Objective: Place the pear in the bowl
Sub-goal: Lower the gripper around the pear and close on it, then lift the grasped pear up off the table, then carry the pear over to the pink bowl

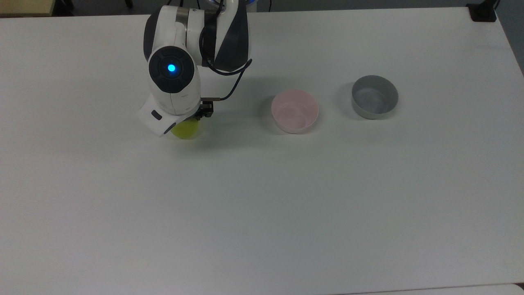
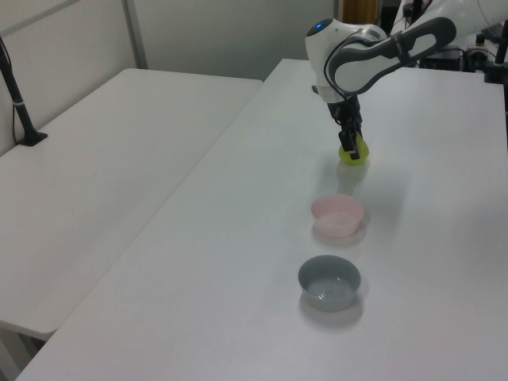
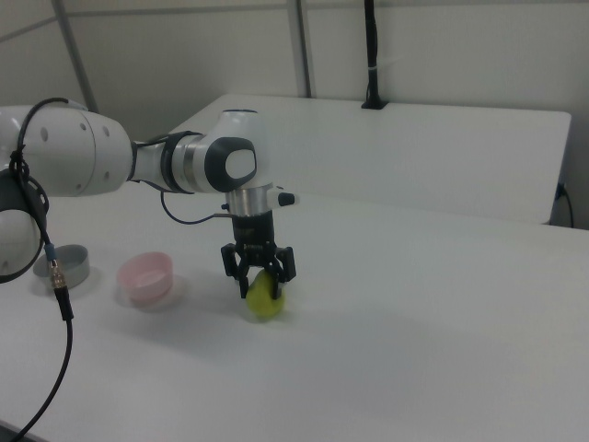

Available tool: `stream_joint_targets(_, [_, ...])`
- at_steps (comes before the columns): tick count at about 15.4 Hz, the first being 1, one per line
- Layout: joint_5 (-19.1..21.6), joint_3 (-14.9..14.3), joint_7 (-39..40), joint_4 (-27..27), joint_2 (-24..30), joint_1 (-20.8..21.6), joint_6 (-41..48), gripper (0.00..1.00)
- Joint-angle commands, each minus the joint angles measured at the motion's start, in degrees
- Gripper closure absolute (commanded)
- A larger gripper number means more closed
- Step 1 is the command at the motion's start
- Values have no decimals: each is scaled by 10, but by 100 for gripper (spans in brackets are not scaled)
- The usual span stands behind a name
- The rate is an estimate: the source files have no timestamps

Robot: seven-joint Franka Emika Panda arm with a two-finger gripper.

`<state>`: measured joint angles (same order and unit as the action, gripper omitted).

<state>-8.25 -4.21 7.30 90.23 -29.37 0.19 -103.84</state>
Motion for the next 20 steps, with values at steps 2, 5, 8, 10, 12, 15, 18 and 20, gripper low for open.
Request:
stream_joint_targets(2, [5,-8,5,9,55,-6,12,88])
stream_joint_targets(5, [17,-10,5,-26,84,-13,64,88])
stream_joint_targets(8, [18,-11,4,-37,108,-24,81,88])
stream_joint_targets(10, [18,-11,3,-39,120,-25,85,88])
stream_joint_targets(12, [20,-10,1,-51,121,-23,94,88])
stream_joint_targets(15, [45,-4,-13,-62,121,-18,100,86])
stream_joint_targets(18, [67,0,-29,-76,121,16,101,86])
stream_joint_targets(20, [73,0,-51,-76,121,49,101,86])
